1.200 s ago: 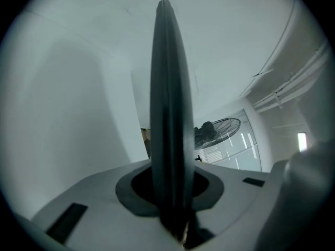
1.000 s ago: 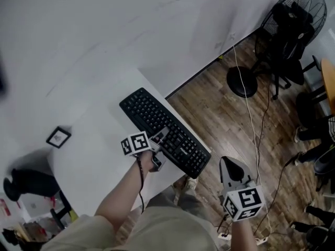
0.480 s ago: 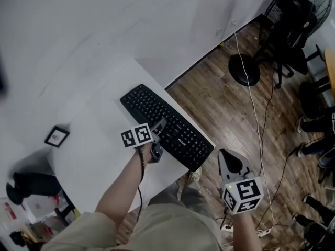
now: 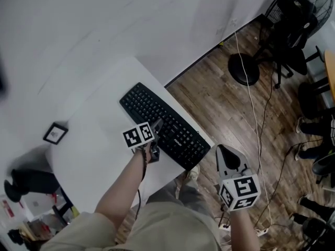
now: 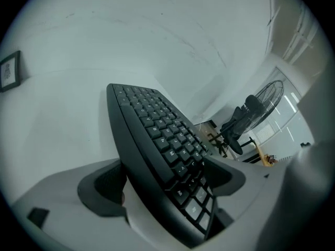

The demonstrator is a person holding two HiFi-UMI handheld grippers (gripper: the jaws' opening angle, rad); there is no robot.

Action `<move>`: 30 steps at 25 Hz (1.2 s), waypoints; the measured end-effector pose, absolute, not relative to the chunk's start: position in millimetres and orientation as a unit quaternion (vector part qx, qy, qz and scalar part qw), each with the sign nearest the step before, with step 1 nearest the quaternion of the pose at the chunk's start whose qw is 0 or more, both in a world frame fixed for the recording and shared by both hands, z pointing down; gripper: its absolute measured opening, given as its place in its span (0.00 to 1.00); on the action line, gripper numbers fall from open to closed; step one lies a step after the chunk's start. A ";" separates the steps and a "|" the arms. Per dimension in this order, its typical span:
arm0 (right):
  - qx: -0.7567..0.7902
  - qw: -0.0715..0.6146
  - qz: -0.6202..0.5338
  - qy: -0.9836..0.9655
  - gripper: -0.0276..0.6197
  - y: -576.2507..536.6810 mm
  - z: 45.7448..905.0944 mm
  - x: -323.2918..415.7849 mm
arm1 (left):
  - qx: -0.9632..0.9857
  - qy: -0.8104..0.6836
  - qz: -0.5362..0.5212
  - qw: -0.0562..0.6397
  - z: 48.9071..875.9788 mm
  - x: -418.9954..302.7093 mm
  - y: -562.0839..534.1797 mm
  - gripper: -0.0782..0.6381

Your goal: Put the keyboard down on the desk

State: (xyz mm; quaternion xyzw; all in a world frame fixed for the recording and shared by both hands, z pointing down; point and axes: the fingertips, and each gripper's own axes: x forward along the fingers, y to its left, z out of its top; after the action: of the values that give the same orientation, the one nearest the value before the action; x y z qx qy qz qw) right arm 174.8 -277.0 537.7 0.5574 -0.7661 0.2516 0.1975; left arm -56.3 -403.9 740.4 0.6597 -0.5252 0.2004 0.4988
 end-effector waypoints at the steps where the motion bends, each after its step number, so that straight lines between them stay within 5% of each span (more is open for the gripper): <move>1: 0.558 0.196 0.250 -0.766 0.08 -276.4 537.2 176.4 | 0.655 -0.532 0.205 0.495 741.2 -57.5 -402.6 0.73; 14: 0.558 0.235 0.185 -0.774 0.08 -277.8 517.5 185.3 | 0.694 -0.558 0.244 0.385 694.7 -64.1 -405.7 0.76; 30: 0.601 0.090 0.072 -0.791 0.08 -288.5 349.3 208.8 | 0.844 -0.487 0.099 0.201 450.1 -31.5 -390.9 0.74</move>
State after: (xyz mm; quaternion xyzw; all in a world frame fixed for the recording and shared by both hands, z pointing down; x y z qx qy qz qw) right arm 208.8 -288.5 349.3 0.6013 -0.7907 0.0720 0.0897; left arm -31.5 -390.9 450.1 0.8443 -0.4871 0.0989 0.2005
